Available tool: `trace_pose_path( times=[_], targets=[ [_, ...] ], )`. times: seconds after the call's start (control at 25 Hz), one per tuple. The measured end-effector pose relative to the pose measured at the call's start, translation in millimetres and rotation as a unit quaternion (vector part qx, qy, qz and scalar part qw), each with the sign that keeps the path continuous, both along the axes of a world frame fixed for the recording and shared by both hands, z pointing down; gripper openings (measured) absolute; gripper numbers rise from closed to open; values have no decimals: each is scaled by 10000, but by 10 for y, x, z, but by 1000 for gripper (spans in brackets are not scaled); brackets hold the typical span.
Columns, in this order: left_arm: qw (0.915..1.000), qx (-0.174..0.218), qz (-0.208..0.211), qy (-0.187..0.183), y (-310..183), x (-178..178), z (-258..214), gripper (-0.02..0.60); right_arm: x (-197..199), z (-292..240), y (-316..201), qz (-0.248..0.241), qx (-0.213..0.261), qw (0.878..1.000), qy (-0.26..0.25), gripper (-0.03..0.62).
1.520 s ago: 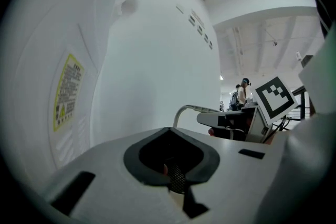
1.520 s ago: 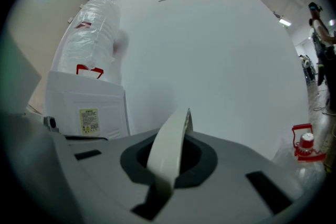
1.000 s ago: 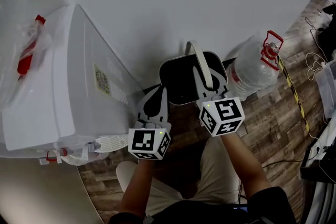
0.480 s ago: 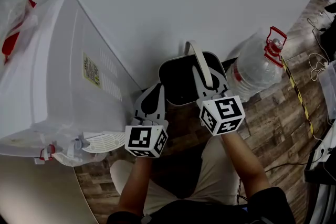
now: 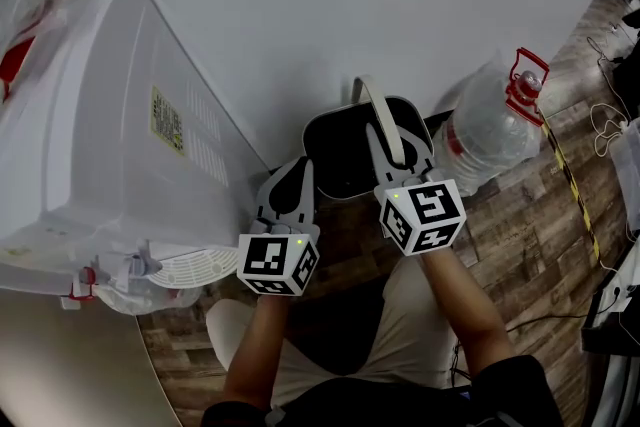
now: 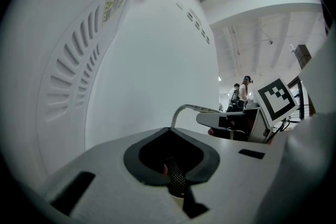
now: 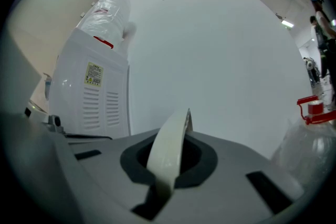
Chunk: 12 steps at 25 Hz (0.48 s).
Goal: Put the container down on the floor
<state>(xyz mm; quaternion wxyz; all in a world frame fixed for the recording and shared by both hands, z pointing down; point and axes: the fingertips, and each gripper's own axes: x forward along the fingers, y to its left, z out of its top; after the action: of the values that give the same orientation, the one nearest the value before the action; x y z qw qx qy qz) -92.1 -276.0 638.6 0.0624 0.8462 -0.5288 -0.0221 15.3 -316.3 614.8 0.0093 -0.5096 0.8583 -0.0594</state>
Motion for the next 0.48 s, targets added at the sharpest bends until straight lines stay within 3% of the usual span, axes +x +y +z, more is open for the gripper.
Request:
trace_pose_path(
  times=[0.2, 0.48],
  targets=[
    [10000, -3, -53, -28, -19, -22, 48, 17, -14, 51, -8, -39, -11, 10000, 6, 28],
    [9995, -305, -69, -63, -18, 2, 280, 17, -102, 296, -24, -70, -240, 9996, 138, 29]
  ],
)
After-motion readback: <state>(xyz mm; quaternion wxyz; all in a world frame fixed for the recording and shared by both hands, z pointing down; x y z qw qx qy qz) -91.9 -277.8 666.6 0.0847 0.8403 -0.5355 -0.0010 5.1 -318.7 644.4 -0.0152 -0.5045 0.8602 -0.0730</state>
